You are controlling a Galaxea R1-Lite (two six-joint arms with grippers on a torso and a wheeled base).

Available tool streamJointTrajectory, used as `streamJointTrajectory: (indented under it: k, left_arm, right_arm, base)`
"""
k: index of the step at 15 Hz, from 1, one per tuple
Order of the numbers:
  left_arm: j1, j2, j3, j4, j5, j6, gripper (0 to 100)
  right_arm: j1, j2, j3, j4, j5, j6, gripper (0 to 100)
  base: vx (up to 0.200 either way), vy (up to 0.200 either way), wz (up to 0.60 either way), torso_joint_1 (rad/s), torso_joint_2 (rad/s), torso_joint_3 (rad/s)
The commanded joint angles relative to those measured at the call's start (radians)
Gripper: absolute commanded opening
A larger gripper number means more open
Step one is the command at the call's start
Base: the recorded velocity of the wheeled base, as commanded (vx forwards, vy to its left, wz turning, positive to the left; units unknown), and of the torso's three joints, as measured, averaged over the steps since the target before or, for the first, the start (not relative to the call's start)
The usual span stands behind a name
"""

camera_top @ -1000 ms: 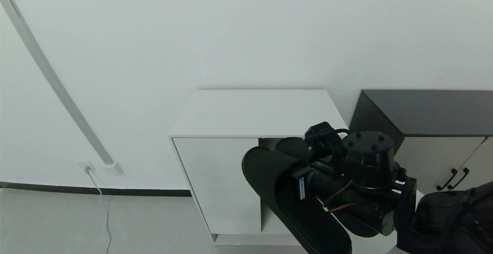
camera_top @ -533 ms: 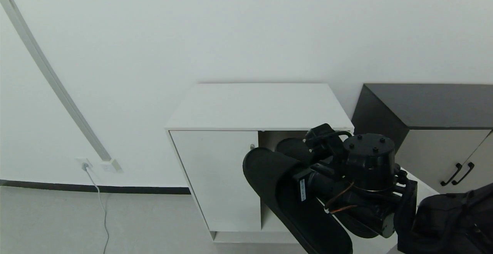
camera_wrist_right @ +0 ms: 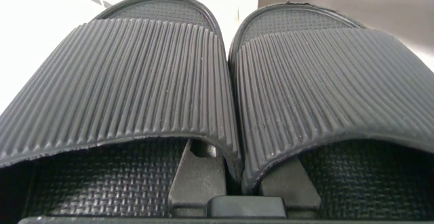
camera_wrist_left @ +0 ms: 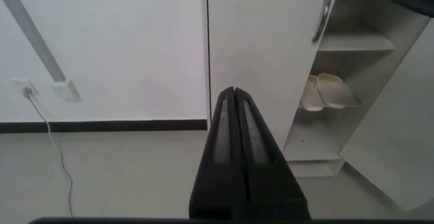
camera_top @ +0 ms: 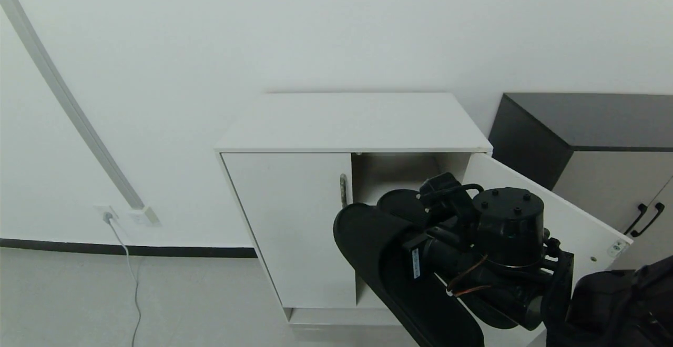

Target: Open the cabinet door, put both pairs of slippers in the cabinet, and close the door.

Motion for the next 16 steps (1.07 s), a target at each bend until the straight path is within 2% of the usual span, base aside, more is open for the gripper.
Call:
streamJointTrajectory:
  k: [1, 8, 16]
  left_arm:
    - [0.000, 0.001, 0.000, 0.000, 0.000, 0.000, 0]
    - [0.000, 0.001, 0.000, 0.000, 0.000, -0.001, 0]
    - [0.000, 0.001, -0.001, 0.000, 0.000, -0.001, 0]
  right_arm:
    - [0.000, 0.003, 0.002, 0.000, 0.000, 0.000, 0]
    - [0.000, 0.004, 0.006, 0.000, 0.000, -0.010, 0]
    - [0.000, 0.004, 0.008, 0.000, 0.002, -0.012, 0]
  base:
    - [0.000, 0.000, 0.00, -0.212, 0.53, 0.315]
    - [0.000, 0.000, 0.00, -0.194, 0.51, 0.318]
    - [0.000, 0.000, 0.00, -0.141, 0.48, 0.332]
